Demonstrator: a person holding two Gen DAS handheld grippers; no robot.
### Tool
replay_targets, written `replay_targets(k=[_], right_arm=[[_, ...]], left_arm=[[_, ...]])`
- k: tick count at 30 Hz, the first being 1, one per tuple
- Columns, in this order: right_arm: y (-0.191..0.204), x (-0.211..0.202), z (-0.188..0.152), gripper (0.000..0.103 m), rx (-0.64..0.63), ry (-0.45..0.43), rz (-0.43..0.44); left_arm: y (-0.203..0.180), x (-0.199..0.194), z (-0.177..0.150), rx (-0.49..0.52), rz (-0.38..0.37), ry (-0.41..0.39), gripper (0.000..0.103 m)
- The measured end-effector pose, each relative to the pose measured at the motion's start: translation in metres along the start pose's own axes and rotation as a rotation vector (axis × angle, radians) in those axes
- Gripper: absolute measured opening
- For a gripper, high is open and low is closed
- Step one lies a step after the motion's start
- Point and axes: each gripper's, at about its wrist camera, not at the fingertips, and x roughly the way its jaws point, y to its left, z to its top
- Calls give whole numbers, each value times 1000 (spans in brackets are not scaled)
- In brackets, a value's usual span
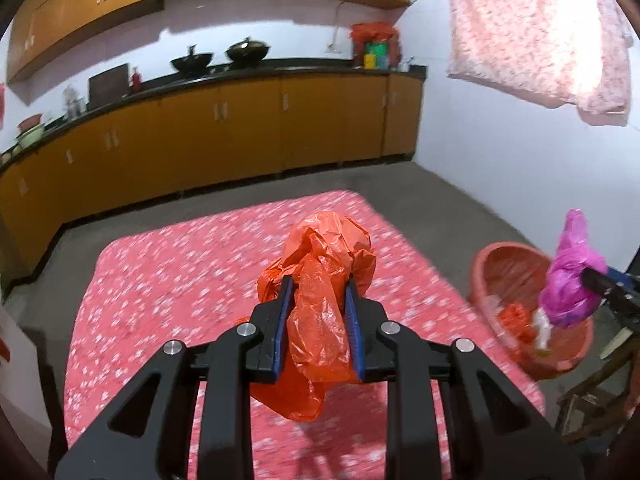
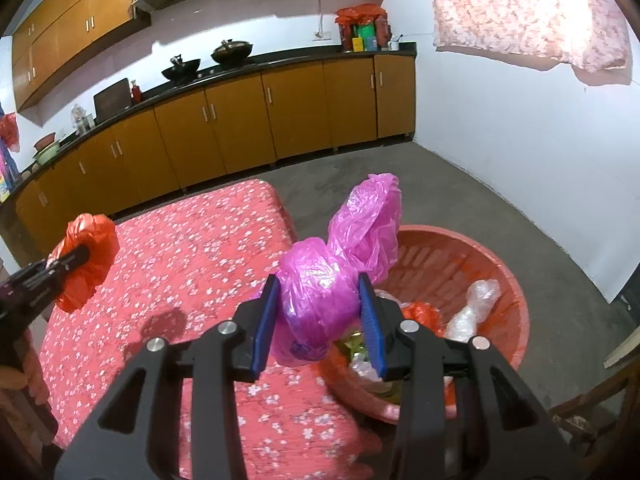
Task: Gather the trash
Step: 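Carry the orange bag and pink bag over the orange basket with both tools, then open both tools to drop the orange and pink bags into the basket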
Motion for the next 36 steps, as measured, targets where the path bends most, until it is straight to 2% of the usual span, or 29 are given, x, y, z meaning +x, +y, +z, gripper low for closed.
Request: replay_targets(k=[7, 18, 26, 36], right_arm=[[-29, -8, 2, 39, 28, -16, -49], [-75, -2, -6, 38, 84, -4, -126], [-98, 10, -8, 38, 119, -3, -161], [-116, 28, -10, 38, 143, 1, -151]], left_arm=[[-48, -1, 12, 13, -108, -16, 25], [-117, 22, 14, 63, -251, 10, 25], [-154, 37, 7, 91, -309, 35, 25], [-185, 57, 0, 120, -361, 79, 25]])
